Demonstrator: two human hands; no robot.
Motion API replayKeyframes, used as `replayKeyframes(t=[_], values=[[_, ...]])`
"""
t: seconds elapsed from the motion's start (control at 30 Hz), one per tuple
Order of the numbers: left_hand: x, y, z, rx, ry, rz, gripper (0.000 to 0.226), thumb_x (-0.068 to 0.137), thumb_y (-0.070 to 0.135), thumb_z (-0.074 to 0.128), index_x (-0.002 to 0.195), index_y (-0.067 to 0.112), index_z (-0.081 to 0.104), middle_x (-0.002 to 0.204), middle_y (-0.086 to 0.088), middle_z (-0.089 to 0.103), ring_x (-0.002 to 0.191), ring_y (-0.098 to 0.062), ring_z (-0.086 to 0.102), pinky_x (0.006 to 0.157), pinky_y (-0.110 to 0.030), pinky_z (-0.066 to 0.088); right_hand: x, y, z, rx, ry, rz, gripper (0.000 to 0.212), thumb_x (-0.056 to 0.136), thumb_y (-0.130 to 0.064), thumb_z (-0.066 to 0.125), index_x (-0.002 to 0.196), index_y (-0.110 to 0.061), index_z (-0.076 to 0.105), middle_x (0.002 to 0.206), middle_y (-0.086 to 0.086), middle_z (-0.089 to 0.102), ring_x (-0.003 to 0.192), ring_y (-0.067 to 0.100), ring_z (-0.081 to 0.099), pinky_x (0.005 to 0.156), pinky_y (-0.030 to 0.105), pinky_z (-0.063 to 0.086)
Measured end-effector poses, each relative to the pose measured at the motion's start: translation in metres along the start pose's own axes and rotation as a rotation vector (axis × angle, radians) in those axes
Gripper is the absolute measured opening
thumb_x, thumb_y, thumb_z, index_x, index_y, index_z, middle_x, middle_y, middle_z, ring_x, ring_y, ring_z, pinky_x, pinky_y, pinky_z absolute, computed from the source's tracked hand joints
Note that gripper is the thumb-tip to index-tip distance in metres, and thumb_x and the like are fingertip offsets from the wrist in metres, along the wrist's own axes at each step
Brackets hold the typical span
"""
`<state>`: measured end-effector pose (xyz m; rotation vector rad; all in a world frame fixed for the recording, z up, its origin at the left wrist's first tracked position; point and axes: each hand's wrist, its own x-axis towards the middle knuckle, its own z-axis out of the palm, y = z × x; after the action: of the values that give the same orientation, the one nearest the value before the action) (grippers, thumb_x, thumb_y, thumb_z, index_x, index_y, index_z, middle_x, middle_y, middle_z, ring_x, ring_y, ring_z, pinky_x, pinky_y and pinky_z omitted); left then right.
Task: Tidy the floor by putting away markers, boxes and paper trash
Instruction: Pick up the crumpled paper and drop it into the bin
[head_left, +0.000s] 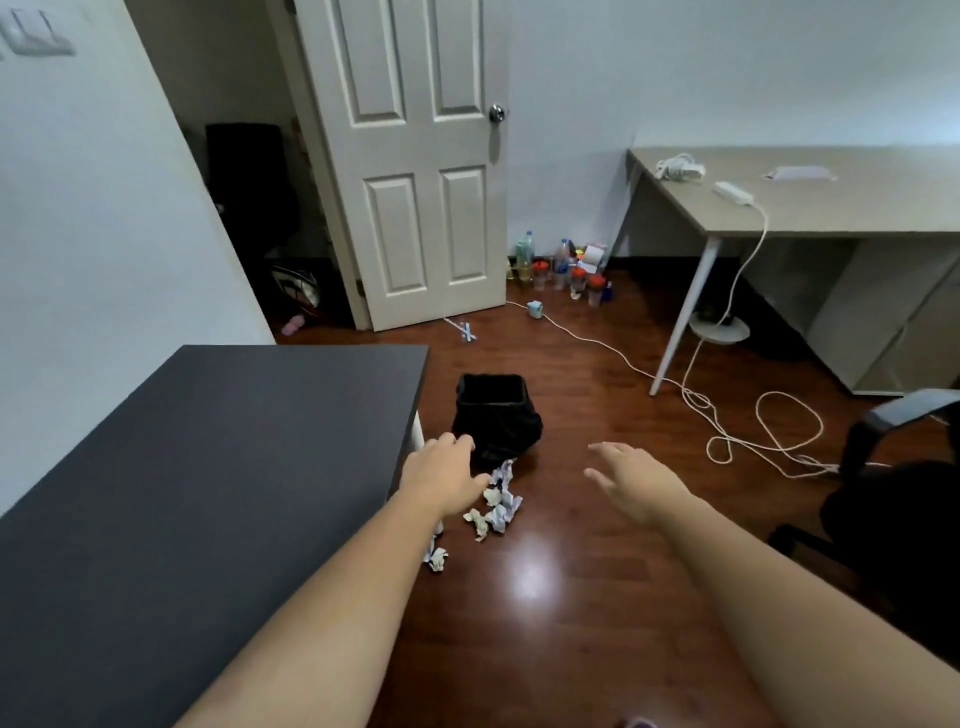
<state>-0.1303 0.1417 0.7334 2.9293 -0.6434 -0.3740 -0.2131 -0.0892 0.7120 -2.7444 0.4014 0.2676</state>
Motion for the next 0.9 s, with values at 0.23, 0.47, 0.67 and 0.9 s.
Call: replayKeyframes(t=[0.23, 0.47, 0.67, 0.9], values=[[0.153, 0.023, 0.002, -0.067, -0.055, -0.143, 0.053, 0.090, 0.047, 0.050, 0.135, 0.019, 0.043, 0.135, -0.004, 0.047, 0.125, -0.026, 0.048, 0.097, -0.041, 0.044, 0.173, 0.056, -0.034, -0.041, -0.129, -0.099, 0.054, 0.097, -0.043, 0.042, 0.145, -0.022, 0.033, 0.152, 0.005, 0.035, 0.136, 0.025, 0.038, 0.110, 0.041, 0.035], [0.257, 0.035, 0.010, -0.197, -0.069, -0.305, 0.050, 0.091, 0.046, 0.051, 0.135, 0.021, 0.044, 0.134, -0.002, 0.047, 0.121, -0.024, 0.051, 0.095, -0.040, 0.046, 0.335, 0.053, -0.055, -0.123, -0.216, -0.266, 0.049, 0.097, -0.041, 0.042, 0.142, -0.021, 0.039, 0.145, 0.009, 0.044, 0.129, 0.029, 0.046, 0.103, 0.040, 0.041], [0.317, -0.002, 0.054, -0.222, -0.172, -0.413, 0.050, 0.091, 0.047, 0.051, 0.132, 0.018, 0.047, 0.131, -0.003, 0.049, 0.119, -0.025, 0.052, 0.096, -0.039, 0.046, 0.427, 0.021, -0.003, -0.188, -0.413, -0.425, 0.051, 0.098, -0.042, 0.041, 0.145, -0.024, 0.034, 0.151, 0.004, 0.035, 0.130, 0.026, 0.044, 0.102, 0.039, 0.042], [0.396, -0.032, 0.135, -0.345, -0.227, -0.561, 0.053, 0.090, 0.044, 0.053, 0.137, 0.019, 0.043, 0.133, -0.004, 0.050, 0.124, -0.026, 0.049, 0.099, -0.040, 0.045, 0.521, 0.032, 0.073, -0.263, -0.512, -0.487, 0.045, 0.096, -0.040, 0.044, 0.140, -0.029, 0.041, 0.145, -0.001, 0.044, 0.125, 0.023, 0.049, 0.098, 0.036, 0.044]])
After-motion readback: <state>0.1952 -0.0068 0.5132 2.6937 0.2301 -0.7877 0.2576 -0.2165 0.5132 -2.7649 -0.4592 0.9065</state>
